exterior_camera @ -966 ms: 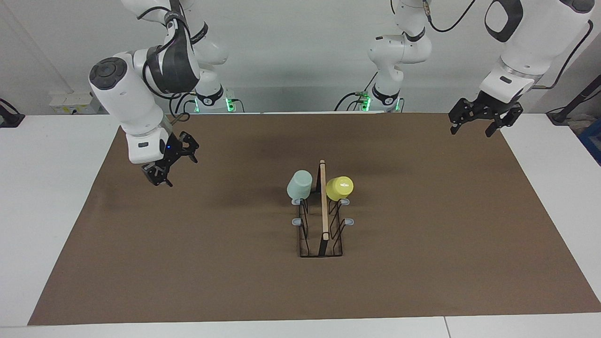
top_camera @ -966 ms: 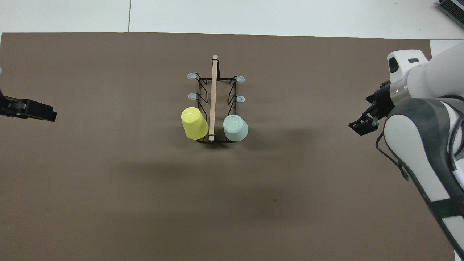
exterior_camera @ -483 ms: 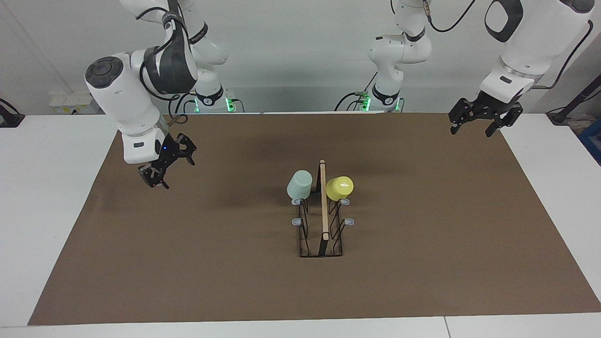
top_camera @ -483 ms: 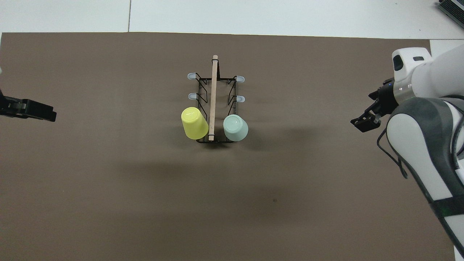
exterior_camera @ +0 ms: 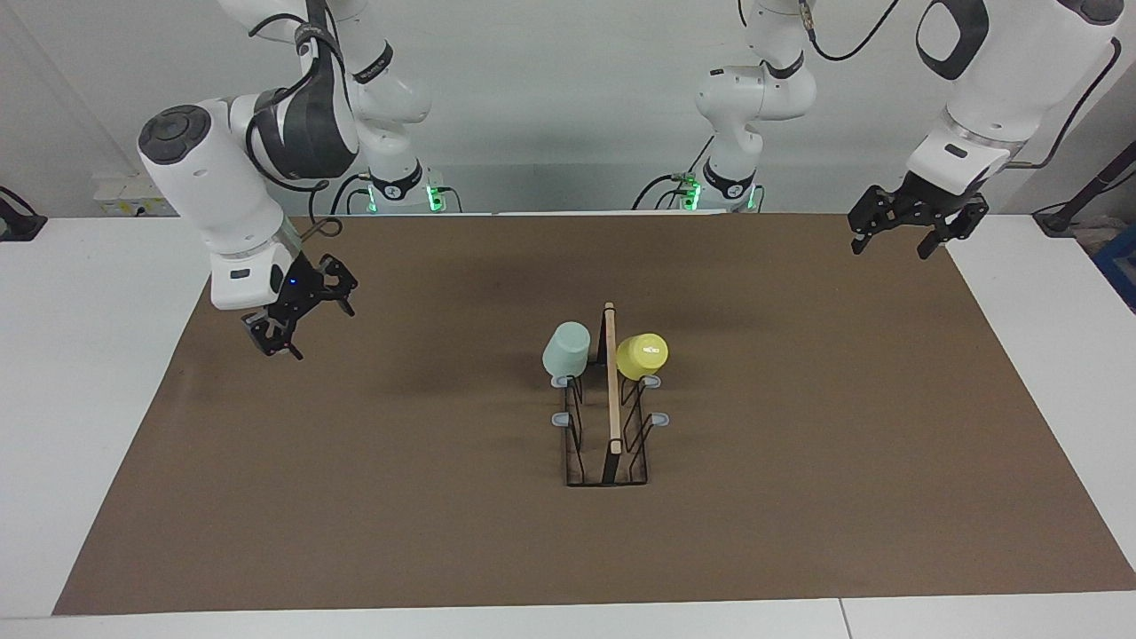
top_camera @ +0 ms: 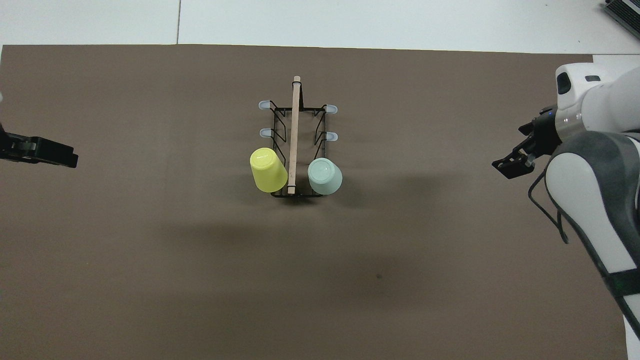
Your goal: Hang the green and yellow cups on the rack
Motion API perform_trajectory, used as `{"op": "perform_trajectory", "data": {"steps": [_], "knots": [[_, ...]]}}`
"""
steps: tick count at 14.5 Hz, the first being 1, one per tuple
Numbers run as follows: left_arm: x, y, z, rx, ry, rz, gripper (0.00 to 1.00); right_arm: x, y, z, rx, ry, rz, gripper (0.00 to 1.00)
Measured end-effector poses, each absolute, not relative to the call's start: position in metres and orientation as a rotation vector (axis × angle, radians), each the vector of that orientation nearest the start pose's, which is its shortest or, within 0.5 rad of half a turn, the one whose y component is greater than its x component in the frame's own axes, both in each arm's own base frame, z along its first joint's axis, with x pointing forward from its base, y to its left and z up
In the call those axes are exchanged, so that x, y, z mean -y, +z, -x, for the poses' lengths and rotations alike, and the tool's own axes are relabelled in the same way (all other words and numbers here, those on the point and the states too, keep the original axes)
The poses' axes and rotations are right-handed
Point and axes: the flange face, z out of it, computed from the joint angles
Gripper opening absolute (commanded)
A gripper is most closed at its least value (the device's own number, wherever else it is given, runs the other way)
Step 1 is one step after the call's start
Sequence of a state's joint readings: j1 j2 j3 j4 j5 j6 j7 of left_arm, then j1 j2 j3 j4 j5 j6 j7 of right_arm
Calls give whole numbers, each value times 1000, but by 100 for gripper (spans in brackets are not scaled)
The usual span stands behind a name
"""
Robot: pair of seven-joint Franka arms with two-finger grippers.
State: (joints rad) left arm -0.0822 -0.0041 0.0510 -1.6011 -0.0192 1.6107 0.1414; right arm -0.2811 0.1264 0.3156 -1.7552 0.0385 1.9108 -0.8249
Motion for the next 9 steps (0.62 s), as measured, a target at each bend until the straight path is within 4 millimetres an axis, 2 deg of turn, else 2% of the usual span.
{"op": "perform_trajectory", "data": {"steps": [4, 9], "knots": [[27, 616, -556, -292, -24, 3147, 100, -17, 497, -602, 1249, -96, 2819, 100], [15, 616, -557, -260, -26, 3149, 100, -17, 497, -603, 1249, -98, 2820, 100]]}}
